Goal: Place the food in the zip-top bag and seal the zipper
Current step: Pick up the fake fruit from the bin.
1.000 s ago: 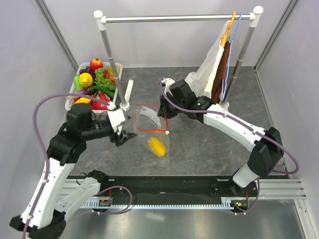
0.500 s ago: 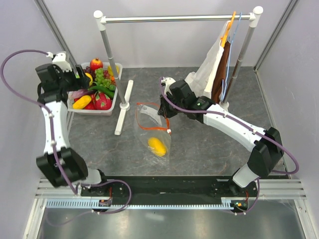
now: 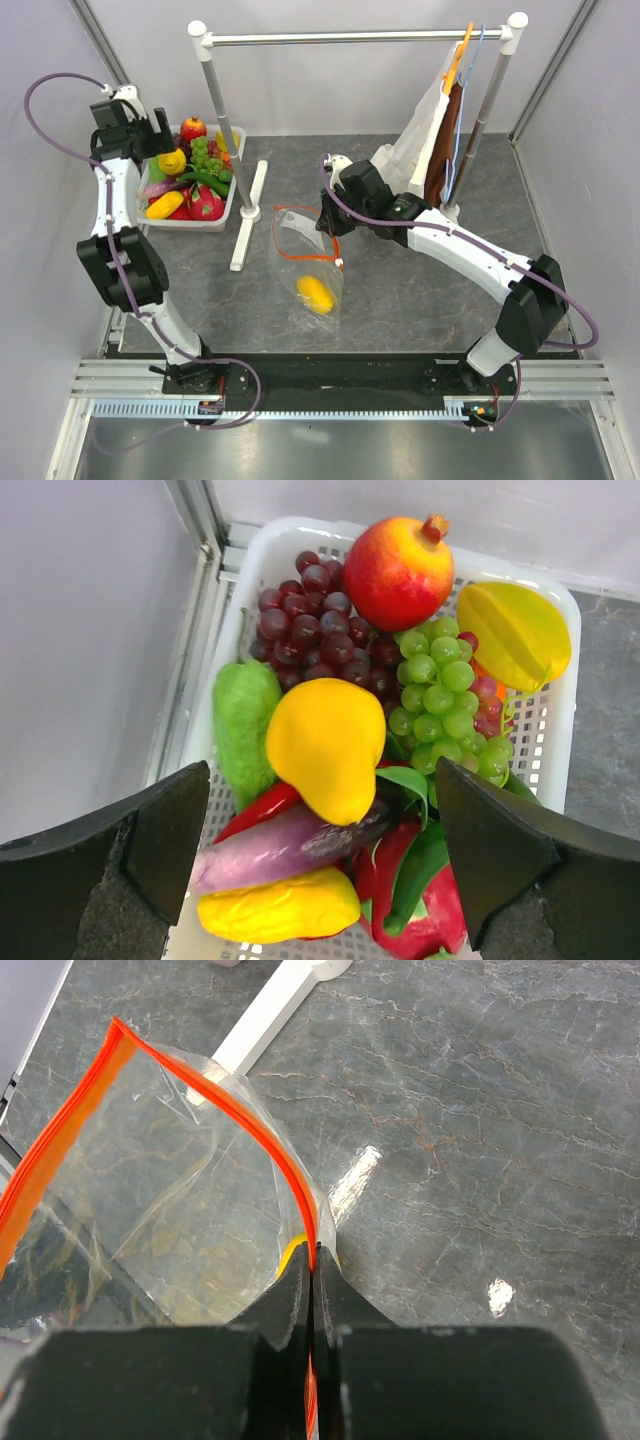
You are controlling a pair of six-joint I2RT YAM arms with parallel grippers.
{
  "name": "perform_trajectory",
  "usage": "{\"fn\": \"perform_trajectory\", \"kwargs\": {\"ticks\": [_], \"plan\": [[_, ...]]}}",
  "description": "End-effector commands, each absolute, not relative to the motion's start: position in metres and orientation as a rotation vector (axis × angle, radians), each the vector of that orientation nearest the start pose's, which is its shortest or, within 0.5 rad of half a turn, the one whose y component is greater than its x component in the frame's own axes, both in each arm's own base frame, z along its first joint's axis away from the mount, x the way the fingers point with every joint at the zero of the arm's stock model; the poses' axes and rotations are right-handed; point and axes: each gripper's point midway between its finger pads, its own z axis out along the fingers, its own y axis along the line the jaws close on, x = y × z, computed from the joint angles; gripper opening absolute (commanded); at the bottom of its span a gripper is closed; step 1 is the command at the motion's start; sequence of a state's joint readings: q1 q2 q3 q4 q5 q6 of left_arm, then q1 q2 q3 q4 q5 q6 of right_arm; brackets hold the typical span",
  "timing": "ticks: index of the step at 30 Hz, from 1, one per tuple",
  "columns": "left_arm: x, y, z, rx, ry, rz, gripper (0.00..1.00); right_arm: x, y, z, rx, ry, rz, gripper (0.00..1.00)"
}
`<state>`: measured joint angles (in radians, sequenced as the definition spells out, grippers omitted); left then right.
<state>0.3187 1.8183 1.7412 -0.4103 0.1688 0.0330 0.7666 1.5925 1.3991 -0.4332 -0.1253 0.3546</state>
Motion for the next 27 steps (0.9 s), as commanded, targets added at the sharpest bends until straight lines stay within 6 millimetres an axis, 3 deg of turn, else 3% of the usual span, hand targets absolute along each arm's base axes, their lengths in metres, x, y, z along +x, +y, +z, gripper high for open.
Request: {"fn": "perform_trajectory", "kwargs": {"ticks": [1,11,22,27], "plan": [[0.536,0.132,0.256,-0.171,2.036,0.077,1.00,0.306,0.349,0.220,-0.523,2.205,0.776,0.00],[0.555,0.146,0.213,-0.255,2.093,0.160,0.98,0.301,0.347,0.223,-0.514,2.205,0.793,0.00],[0.569,0.156,0.191,-0.262,2.117,0.209,0.97,0.299,0.346,0.217,-0.516,2.222,0.793,0.00],[0.568,0.148,0.194,-0.255,2.115,0.164,0.83,0.299,0.346,0.217,-0.517,2.222,0.795,0.00]]}}
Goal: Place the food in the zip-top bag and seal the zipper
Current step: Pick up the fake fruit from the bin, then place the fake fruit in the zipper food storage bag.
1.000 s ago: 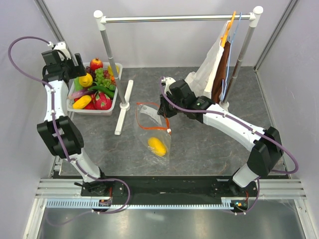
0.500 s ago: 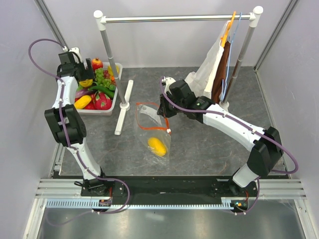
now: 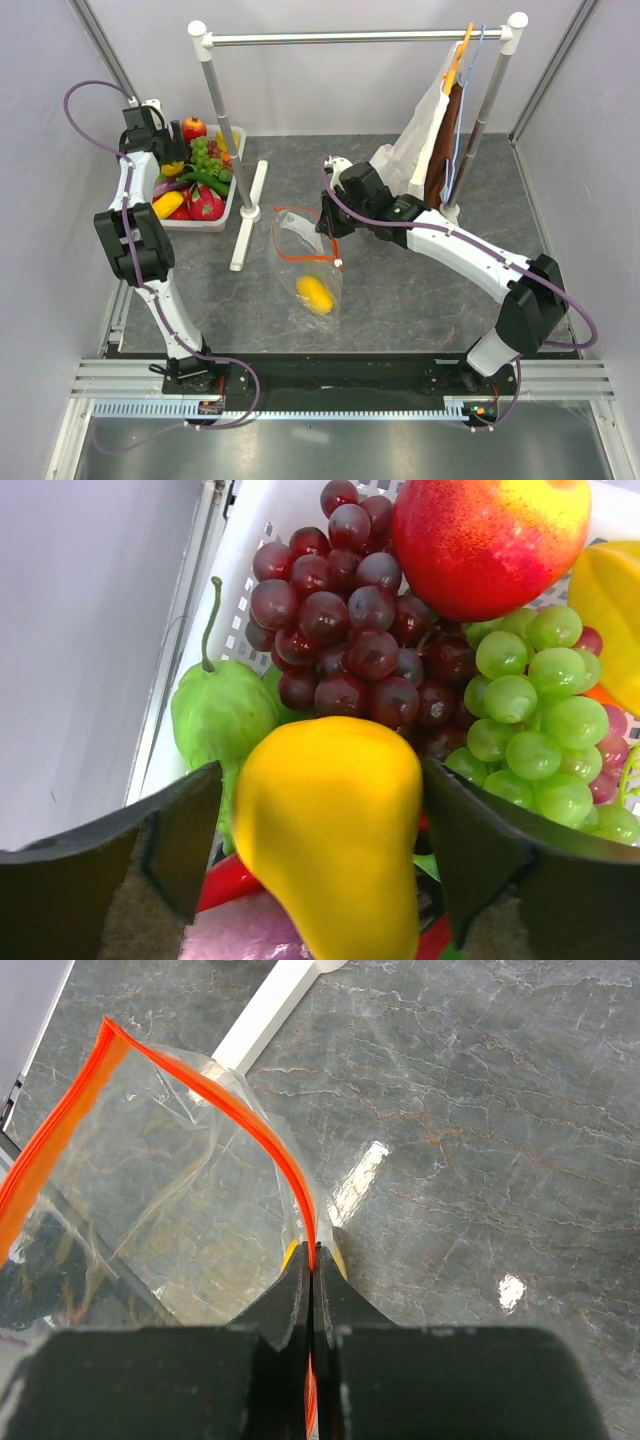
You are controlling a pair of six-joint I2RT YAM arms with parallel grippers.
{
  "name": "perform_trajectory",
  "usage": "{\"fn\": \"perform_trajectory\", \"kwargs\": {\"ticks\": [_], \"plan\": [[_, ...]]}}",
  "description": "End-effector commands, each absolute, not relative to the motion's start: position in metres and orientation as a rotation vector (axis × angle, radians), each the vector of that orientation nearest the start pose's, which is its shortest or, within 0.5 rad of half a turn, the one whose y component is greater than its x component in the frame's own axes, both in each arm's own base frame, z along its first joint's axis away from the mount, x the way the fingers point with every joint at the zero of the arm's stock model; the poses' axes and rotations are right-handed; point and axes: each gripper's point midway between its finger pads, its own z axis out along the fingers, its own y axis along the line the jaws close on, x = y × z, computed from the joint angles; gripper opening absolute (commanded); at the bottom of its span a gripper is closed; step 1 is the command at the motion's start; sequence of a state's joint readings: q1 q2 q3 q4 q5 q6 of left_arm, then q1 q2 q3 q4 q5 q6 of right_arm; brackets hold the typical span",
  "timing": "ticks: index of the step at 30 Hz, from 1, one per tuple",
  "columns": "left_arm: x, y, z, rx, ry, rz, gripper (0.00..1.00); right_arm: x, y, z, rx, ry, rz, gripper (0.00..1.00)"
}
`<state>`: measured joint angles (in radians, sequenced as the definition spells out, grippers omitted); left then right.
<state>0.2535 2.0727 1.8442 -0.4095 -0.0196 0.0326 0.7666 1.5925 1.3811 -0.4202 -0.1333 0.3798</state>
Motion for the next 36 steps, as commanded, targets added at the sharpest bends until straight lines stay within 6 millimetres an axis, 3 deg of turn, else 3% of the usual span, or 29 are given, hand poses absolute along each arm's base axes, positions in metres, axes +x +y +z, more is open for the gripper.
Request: {"fn": "perform_trajectory", "kwargs": {"ticks": [1,4,9,10,12,13,16,17,18,23,28,29,31,32,36], "plan": [[0.567,0.145,0.196,-0.250,2.111,0.139,0.74,0.300,0.346,0.216,-0.515,2.225,0.791,0.00],[0.563,0.138,0.212,-0.240,2.086,0.107,0.63,0.299,0.345,0.217,-0.514,2.220,0.793,0.00],[0.549,0.132,0.247,-0.255,2.035,0.086,0.60,0.299,0.344,0.216,-0.515,2.222,0.785,0.00],[0.542,0.132,0.267,-0.257,2.002,0.094,0.60,0.298,0.344,0.215,-0.515,2.225,0.785,0.00],[0.532,0.129,0.285,-0.246,1.975,0.095,0.59,0.300,0.344,0.215,-0.515,2.223,0.784,0.00],[0.522,0.126,0.308,-0.238,1.933,0.098,0.58,0.300,0.344,0.212,-0.517,2.229,0.779,0.00],[0.497,0.106,0.331,-0.192,1.920,0.028,0.56,0.300,0.343,0.212,-0.514,2.227,0.777,0.00],[0.476,0.095,0.359,-0.165,1.874,0.004,0.55,0.299,0.343,0.212,-0.513,2.230,0.779,0.00],[0.464,0.085,0.356,-0.145,1.890,-0.033,0.54,0.299,0.343,0.211,-0.514,2.231,0.778,0.00],[0.368,0.007,0.389,0.068,1.828,-0.280,0.54,0.294,0.347,0.209,-0.509,2.241,0.821,0.00],[0.305,-0.070,0.385,0.239,1.830,-0.493,0.53,0.291,0.356,0.211,-0.494,2.251,0.882,0.00],[0.295,-0.098,0.377,0.290,1.847,-0.573,0.53,0.289,0.359,0.214,-0.500,2.246,0.905,0.00],[0.284,-0.118,0.371,0.322,1.865,-0.630,0.53,0.288,0.362,0.218,-0.489,2.237,0.926,0.00],[0.276,-0.138,0.361,0.363,1.894,-0.692,0.52,0.286,0.362,0.219,-0.494,2.235,0.929,0.00],[0.259,-0.181,0.327,0.470,1.988,-0.791,0.52,0.281,0.366,0.226,-0.510,2.221,0.959,0.00]]}}
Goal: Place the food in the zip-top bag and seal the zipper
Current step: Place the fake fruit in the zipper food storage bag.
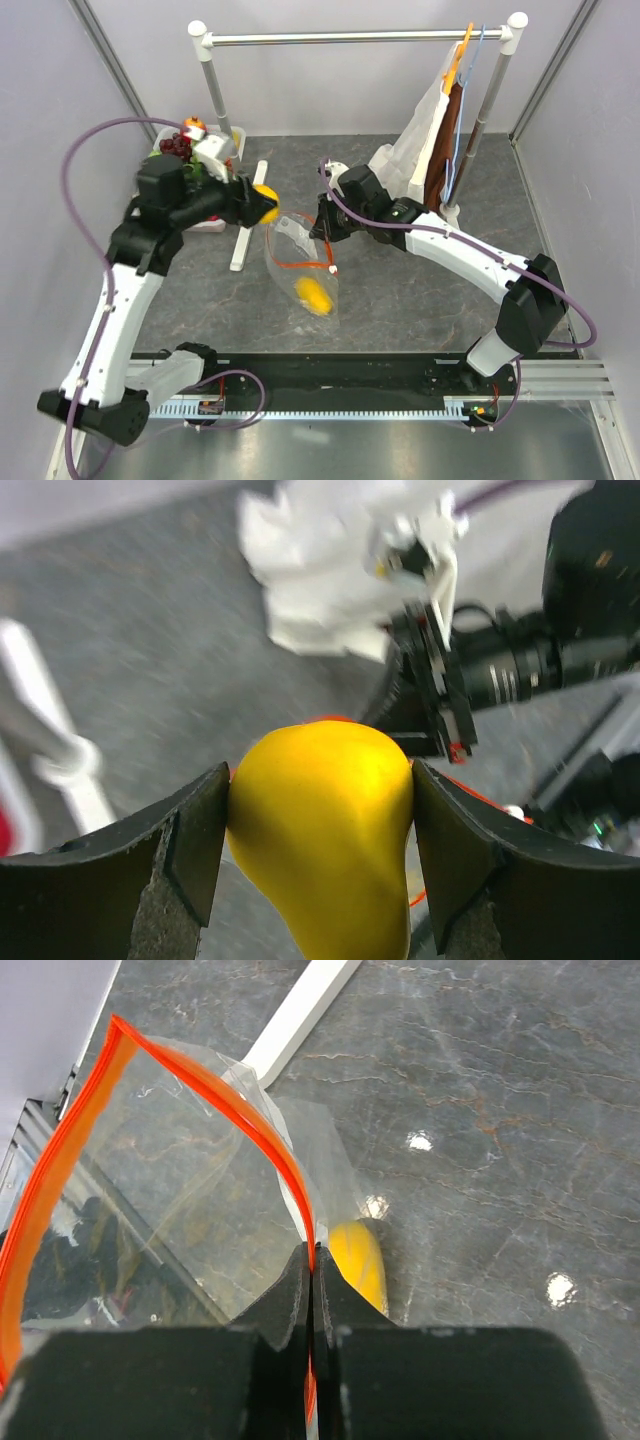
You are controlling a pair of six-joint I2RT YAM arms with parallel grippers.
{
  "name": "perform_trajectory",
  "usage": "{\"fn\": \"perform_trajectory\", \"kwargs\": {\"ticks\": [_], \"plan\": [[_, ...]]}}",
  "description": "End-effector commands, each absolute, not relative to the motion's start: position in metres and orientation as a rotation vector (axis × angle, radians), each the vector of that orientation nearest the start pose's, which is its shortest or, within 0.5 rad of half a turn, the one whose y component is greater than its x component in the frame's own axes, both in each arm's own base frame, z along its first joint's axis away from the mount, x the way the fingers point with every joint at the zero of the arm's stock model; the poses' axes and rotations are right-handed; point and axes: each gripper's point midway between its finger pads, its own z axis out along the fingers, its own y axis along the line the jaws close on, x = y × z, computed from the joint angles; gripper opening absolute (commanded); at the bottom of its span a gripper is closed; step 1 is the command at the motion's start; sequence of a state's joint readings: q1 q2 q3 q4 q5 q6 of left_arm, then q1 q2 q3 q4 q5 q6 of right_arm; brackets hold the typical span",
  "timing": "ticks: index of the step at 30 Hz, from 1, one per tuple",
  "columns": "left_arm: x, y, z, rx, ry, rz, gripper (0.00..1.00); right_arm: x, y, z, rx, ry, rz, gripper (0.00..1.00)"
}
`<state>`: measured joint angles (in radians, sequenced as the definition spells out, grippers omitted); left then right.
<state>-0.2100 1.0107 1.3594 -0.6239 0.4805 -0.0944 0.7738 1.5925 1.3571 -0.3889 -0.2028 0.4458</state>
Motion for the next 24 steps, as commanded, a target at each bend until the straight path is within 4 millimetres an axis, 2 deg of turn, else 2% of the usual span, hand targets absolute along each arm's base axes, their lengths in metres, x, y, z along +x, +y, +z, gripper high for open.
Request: {"fn": "perform_trajectory", "kwargs": {"ticks": [1,5,8,10,12,14,15,17,20,21,23,24], "plan": [[0.257,-0.189,0.320,0.494,2.006,-0.808,0.53,0.279,0.366,0.227,-0.514,2.217,0.959,0.00],[0.251,-0.205,0.293,0.575,2.074,-0.806,0.54,0.276,0.368,0.229,-0.527,2.209,0.958,0.00],[0.251,-0.210,0.272,0.616,2.141,-0.759,0.54,0.276,0.368,0.230,-0.530,2.204,0.956,0.00],[0.253,-0.203,0.257,0.608,2.206,-0.695,0.56,0.277,0.368,0.231,-0.528,2.199,0.947,0.00],[0.257,-0.193,0.247,0.608,2.249,-0.612,0.64,0.278,0.367,0.231,-0.527,2.197,0.937,0.00],[0.256,-0.187,0.246,0.619,2.256,-0.570,0.74,0.279,0.365,0.232,-0.529,2.192,0.922,0.00],[0.255,-0.184,0.249,0.615,2.245,-0.556,0.87,0.279,0.365,0.232,-0.530,2.190,0.921,0.00],[0.257,-0.180,0.258,0.601,2.225,-0.533,0.99,0.278,0.365,0.231,-0.532,2.193,0.921,0.00],[0.261,-0.176,0.290,0.575,2.142,-0.543,1.00,0.276,0.365,0.232,-0.539,2.190,0.924,0.00],[0.261,-0.175,0.309,0.565,2.092,-0.559,1.00,0.276,0.365,0.234,-0.542,2.185,0.924,0.00],[0.268,-0.164,0.330,0.518,2.041,-0.557,1.00,0.276,0.366,0.235,-0.548,2.178,0.922,0.00],[0.270,-0.156,0.348,0.487,1.993,-0.558,1.00,0.277,0.365,0.236,-0.549,2.175,0.920,0.00]]}}
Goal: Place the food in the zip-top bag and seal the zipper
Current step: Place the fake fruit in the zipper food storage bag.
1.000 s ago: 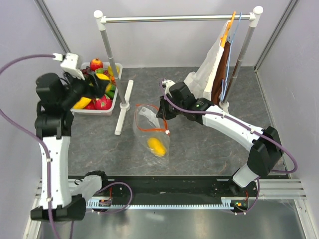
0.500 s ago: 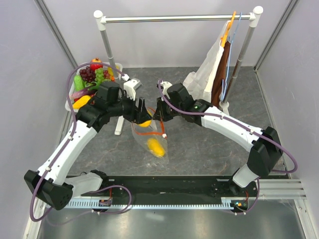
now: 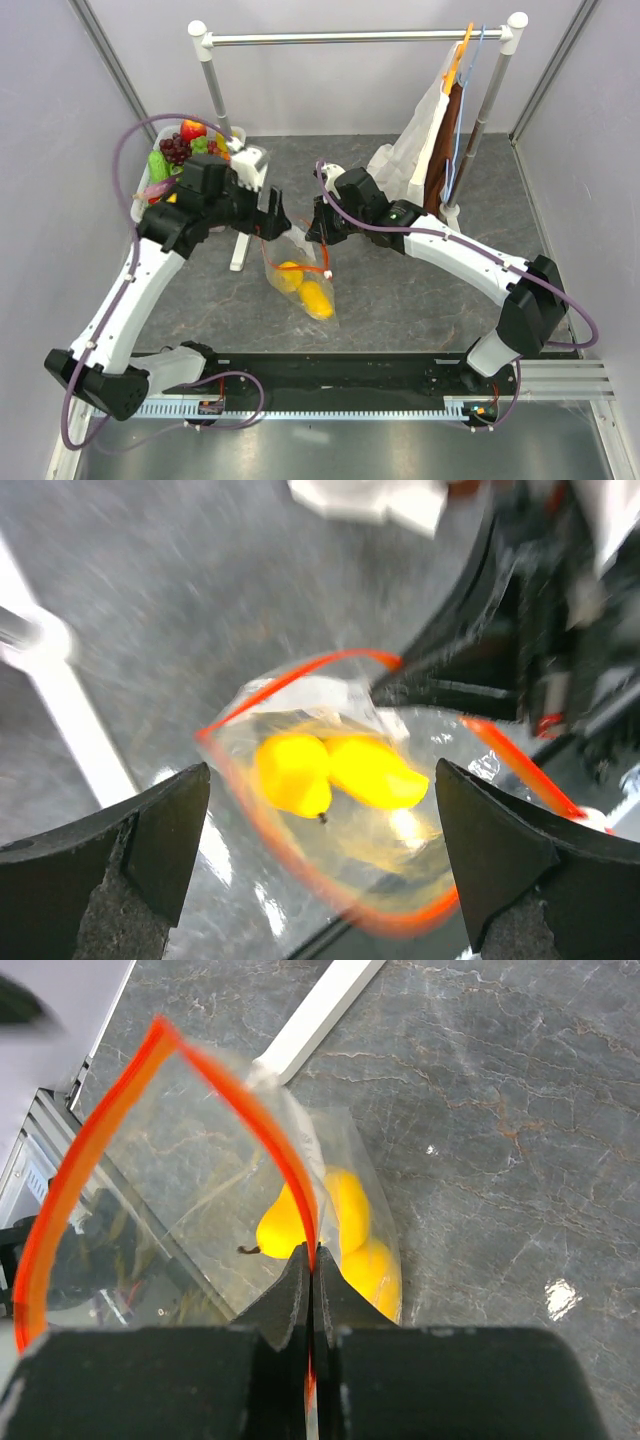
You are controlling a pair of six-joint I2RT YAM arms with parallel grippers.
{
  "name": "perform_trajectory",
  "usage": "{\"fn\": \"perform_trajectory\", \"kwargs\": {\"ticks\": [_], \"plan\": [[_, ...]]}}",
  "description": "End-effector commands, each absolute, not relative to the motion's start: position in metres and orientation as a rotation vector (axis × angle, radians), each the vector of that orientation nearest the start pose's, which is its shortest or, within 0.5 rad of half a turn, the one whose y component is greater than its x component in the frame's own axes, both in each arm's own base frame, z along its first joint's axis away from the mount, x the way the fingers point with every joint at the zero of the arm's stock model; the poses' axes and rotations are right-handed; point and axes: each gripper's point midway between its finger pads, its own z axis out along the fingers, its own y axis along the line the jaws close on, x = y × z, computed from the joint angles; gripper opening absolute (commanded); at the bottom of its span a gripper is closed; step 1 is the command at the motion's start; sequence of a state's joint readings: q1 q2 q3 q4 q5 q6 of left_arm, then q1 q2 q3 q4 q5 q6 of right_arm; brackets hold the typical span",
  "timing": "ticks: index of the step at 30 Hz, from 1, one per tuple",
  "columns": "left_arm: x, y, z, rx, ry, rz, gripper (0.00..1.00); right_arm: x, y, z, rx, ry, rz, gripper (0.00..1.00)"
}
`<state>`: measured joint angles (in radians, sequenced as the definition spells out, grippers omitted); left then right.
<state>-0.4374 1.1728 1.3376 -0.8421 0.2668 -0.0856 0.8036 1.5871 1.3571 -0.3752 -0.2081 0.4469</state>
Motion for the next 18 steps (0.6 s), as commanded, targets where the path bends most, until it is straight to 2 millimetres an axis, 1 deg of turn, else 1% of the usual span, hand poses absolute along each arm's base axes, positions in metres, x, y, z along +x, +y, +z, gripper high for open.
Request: {"fn": "perform_trajectory", "kwargs": {"ticks": [1,2,3,4,5,6,7,8,9,10,11,12,13,14,15,16,17,18], "plan": [[0.283,-0.130,0.357,0.375,1.977,-0.527,1.00,0.277,0.365,0.237,-0.550,2.173,0.918,0.00],[0.288,-0.122,0.368,0.352,1.929,-0.547,0.99,0.277,0.364,0.238,-0.548,2.170,0.914,0.00],[0.294,-0.107,0.370,0.307,1.909,-0.522,0.99,0.277,0.365,0.238,-0.550,2.171,0.917,0.00],[0.307,-0.076,0.371,0.210,1.899,-0.453,0.98,0.277,0.364,0.238,-0.550,2.168,0.915,0.00],[0.318,-0.061,0.377,0.182,1.863,-0.424,0.98,0.277,0.365,0.238,-0.551,2.169,0.919,0.00],[0.326,-0.047,0.377,0.151,1.855,-0.400,0.98,0.276,0.364,0.238,-0.554,2.170,0.919,0.00],[0.343,-0.016,0.369,0.056,1.875,-0.364,0.98,0.276,0.365,0.238,-0.554,2.168,0.919,0.00],[0.351,-0.006,0.369,0.028,1.872,-0.377,0.98,0.276,0.364,0.237,-0.554,2.171,0.916,0.00],[0.361,0.008,0.375,-0.017,1.852,-0.372,0.97,0.276,0.364,0.238,-0.553,2.170,0.917,0.00],[0.372,0.030,0.371,-0.080,1.857,-0.355,0.97,0.276,0.364,0.238,-0.553,2.168,0.916,0.00],[0.391,0.038,0.357,-0.095,1.888,-0.392,0.95,0.276,0.364,0.239,-0.555,2.167,0.914,0.00],[0.405,0.046,0.363,-0.086,1.868,-0.374,0.94,0.276,0.363,0.236,-0.553,2.171,0.910,0.00],[0.415,0.050,0.360,-0.079,1.867,-0.366,0.93,0.276,0.363,0.237,-0.552,2.171,0.913,0.00],[0.435,0.058,0.340,-0.101,1.904,-0.371,0.93,0.276,0.363,0.235,-0.553,2.175,0.911,0.00],[0.447,0.064,0.347,-0.107,1.887,-0.356,0.92,0.276,0.363,0.235,-0.556,2.175,0.911,0.00],[0.457,0.069,0.343,-0.115,1.894,-0.351,0.90,0.276,0.363,0.235,-0.554,2.175,0.912,0.00],[0.477,0.076,0.316,-0.143,1.949,-0.361,0.89,0.275,0.363,0.233,-0.558,2.179,0.910,0.00],[0.487,0.080,0.322,-0.142,1.935,-0.349,0.89,0.276,0.363,0.231,-0.554,2.185,0.907,0.00]]}}
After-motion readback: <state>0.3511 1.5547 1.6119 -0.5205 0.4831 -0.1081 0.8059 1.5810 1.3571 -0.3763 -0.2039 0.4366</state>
